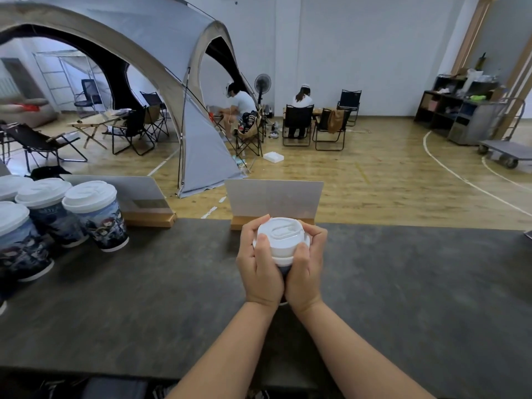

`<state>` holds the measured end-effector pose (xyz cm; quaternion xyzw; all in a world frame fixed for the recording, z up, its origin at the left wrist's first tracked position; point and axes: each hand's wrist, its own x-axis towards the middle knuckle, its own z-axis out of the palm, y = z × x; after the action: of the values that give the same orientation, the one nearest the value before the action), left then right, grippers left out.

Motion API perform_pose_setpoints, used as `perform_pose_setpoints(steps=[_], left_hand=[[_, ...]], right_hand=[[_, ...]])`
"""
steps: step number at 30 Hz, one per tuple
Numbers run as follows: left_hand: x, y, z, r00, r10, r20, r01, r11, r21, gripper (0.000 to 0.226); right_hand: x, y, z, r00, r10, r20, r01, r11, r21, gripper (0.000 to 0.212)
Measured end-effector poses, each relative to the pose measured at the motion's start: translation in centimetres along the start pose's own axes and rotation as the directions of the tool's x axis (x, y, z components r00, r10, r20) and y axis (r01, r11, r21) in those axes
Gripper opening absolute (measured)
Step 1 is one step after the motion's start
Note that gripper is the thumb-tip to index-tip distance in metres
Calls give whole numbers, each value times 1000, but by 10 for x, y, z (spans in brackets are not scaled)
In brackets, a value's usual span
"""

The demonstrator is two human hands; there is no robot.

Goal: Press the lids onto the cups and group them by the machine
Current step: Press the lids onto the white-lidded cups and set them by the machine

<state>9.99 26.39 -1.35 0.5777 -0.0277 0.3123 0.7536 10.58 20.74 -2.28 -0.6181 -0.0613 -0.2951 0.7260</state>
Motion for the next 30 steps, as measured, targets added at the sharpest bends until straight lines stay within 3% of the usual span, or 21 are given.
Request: perform_pose_setpoints(steps=[3,5,8,10,12,17,20,23,30], left_hand=[[14,1,-11,985,-60,164,60,998,7,39],[28,2,-21,964,-93,251,67,992,110,36],[35,3,-28,977,-69,202,20,971,239,33],[26,9,-24,977,-93,192,53,978,202,35],[13,10,-19,978,-35,203,-11,976,220,47],[7,3,-9,996,52,76,-62,988,141,45],[9,-3,-3,996,88,20,-89,992,92,41],[11,-7,-3,992,126,3,-126,988,93,44],[9,1,-7,993,106,41,-112,978,174,39]], right_hand=[[7,-7,-5,993,102,-66,-102,995,6,16],[15,-11,-9,990,128,-63,-130,991,-20,15],[20,-17,-7,982,176,67,-177,984,22,15],[20,-18,-5,965,206,164,-218,974,63,26],[19,-18,-2,954,191,230,-213,974,75,39],[17,-11,6,978,161,135,-181,972,152,53],[17,-8,7,982,138,130,-160,970,182,45],[19,-9,6,982,131,136,-152,975,161,36],[20,-18,3,967,189,169,-204,976,77,37]])
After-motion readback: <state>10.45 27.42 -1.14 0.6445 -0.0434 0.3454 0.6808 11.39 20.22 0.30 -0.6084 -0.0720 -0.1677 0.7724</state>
